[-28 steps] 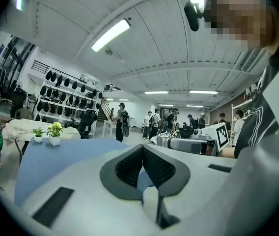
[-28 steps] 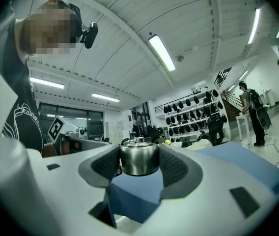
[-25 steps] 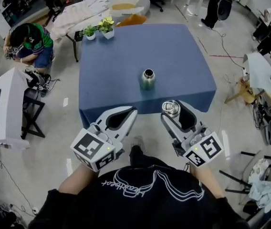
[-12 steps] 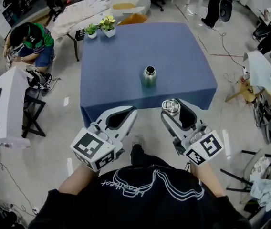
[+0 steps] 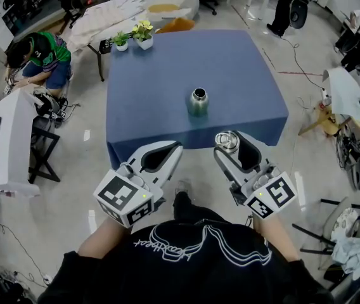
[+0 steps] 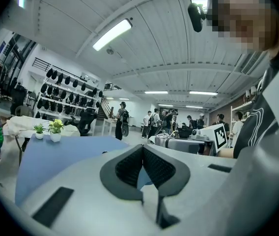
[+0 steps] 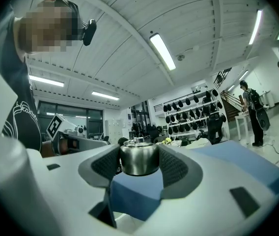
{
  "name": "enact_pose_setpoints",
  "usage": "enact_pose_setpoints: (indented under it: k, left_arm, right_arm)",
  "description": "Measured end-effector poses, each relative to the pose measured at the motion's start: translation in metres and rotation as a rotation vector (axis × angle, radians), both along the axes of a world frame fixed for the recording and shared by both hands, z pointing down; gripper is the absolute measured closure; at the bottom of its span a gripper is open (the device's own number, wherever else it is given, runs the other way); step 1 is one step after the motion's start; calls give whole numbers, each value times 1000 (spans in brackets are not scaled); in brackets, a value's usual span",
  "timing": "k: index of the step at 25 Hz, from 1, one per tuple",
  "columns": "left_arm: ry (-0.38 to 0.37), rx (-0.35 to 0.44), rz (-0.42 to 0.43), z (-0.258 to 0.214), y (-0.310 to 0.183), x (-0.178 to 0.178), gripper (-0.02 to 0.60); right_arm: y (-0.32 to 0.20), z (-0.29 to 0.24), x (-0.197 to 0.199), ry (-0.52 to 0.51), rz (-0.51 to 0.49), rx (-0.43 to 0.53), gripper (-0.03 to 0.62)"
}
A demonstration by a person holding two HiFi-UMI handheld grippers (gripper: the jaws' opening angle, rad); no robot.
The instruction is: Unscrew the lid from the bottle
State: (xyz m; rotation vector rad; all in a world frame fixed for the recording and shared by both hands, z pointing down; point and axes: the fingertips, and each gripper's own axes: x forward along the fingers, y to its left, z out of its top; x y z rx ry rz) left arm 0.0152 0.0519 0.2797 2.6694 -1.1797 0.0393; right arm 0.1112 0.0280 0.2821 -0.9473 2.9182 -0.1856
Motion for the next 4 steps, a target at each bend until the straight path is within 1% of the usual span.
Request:
enact_pose_setpoints:
  k: [4]
  left_arm:
    - [2,-8,-5,3,-6,-2,577]
  right_arm:
    - [-5,2,-1,-2,0,-6,339]
